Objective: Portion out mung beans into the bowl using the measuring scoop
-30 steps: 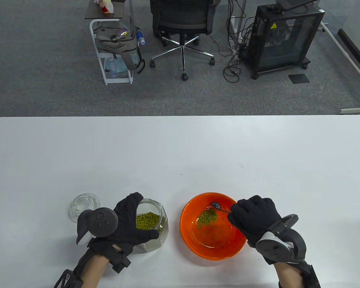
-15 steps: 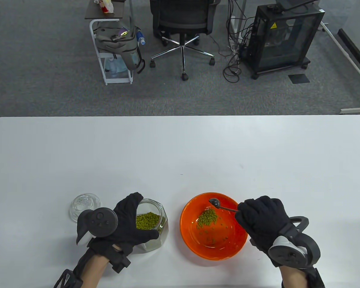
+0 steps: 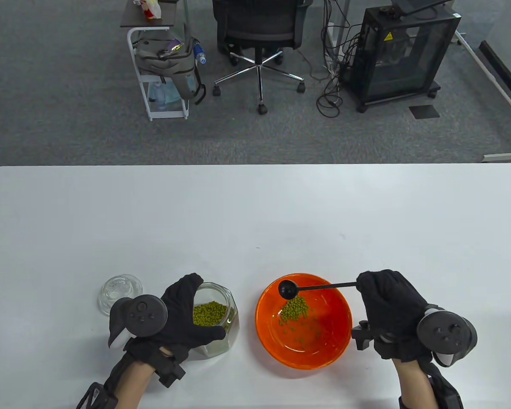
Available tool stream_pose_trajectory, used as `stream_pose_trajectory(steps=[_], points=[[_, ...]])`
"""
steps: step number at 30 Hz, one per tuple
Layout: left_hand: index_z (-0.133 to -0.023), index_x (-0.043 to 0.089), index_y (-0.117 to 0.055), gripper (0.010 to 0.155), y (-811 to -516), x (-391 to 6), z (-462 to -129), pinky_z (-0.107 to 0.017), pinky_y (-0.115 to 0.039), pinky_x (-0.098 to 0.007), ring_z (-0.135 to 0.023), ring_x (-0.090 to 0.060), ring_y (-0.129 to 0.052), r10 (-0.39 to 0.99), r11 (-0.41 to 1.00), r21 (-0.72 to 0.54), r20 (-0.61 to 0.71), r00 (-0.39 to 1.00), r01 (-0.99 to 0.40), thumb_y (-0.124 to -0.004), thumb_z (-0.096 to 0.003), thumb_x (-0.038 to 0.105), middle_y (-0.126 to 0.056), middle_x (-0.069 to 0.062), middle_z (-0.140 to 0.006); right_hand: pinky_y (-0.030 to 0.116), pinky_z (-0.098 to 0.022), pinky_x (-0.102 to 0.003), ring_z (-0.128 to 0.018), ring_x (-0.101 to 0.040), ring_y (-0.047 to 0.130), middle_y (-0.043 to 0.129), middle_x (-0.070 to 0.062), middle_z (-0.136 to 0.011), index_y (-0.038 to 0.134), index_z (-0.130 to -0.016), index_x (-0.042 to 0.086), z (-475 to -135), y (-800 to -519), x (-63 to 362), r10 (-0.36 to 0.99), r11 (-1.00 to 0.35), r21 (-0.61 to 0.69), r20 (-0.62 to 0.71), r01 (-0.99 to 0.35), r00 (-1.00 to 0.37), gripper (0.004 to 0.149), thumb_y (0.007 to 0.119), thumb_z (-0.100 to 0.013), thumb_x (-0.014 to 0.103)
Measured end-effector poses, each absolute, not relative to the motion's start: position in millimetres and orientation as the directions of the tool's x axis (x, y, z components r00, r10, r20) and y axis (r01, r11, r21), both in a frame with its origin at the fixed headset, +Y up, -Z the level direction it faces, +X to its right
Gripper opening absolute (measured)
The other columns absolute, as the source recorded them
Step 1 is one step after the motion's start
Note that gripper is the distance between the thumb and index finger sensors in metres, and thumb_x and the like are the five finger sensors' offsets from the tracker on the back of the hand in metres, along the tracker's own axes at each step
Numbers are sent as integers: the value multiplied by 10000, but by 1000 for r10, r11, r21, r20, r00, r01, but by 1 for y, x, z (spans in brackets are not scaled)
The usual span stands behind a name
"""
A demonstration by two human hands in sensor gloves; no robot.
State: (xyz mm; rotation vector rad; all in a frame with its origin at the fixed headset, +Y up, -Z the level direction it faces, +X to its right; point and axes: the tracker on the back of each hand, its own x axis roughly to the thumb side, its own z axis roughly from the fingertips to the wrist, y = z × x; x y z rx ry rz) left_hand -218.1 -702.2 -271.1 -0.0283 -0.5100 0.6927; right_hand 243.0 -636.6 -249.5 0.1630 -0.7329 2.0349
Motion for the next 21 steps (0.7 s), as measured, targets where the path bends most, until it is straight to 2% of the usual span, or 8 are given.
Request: stream_pose_trajectory(steps=[7, 12, 21], points=[[-1094, -10, -306, 1274, -702, -218, -271, -720, -556, -707, -1019, -593, -554, 618, 773, -190, 441, 651, -605, -900, -370, 854, -406, -301, -1137, 851, -250, -415, -295, -267, 977, 1029, -120, -456, 986, -570, 84, -265, -641, 241, 900, -208, -296, 315, -932, -301, 424, 804, -475, 454], [-1093, -7, -312, 1274, -702, -218, -271, -721, -562, -703, -1020, -588, -562, 616, 774, -185, 441, 653, -606, -904, -367, 857, -431, -296, -1131, 852, -244, -412, -287, -264, 977, 1029, -119, -451, 986, -567, 83, -270, -629, 221, 936, -148, -216, 283, -965, -207, 423, 803, -478, 455], [-1092, -9, -311, 1278, -702, -218, -271, -721, -564, -702, -1022, -588, -558, 624, 767, -186, 438, 647, -613, -908, -364, 856, -412, -297, -1137, 852, -247, -410, -291, -261, 977, 1029, -116, -454, 987, -569, 87, -279, -599, 179, 894, -259, -170, 330, -951, -303, 424, 804, -477, 458]])
